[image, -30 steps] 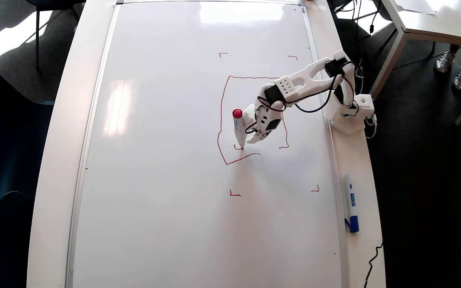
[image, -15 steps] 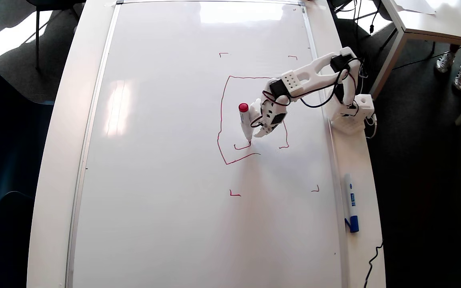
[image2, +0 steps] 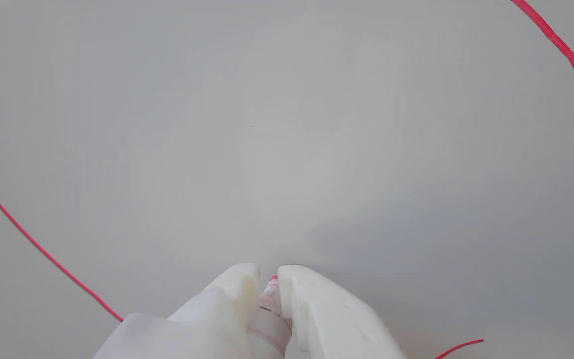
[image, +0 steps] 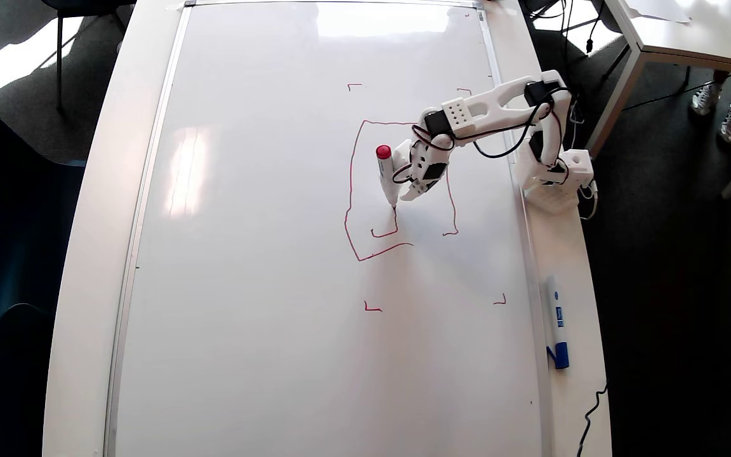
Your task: Draw on a whiteboard a robot head using a pen attached to the gripper
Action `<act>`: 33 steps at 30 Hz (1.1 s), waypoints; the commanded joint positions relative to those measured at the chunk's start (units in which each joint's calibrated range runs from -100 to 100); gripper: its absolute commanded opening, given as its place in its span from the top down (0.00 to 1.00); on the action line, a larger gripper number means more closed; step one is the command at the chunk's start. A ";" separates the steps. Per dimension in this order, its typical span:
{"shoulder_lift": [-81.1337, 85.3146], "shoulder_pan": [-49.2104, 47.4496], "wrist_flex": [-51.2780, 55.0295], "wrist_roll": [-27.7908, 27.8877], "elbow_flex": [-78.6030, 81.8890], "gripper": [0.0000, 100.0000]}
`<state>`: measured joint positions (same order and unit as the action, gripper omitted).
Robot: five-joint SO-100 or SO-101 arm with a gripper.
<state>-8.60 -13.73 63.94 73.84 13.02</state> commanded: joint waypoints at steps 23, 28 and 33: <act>-7.21 -2.81 -4.94 -0.12 -11.52 0.99; -7.38 -4.29 -4.94 -1.78 -12.88 0.99; -8.38 -4.73 -4.51 -1.83 -14.15 0.99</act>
<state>-17.07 -18.33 59.29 72.21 1.23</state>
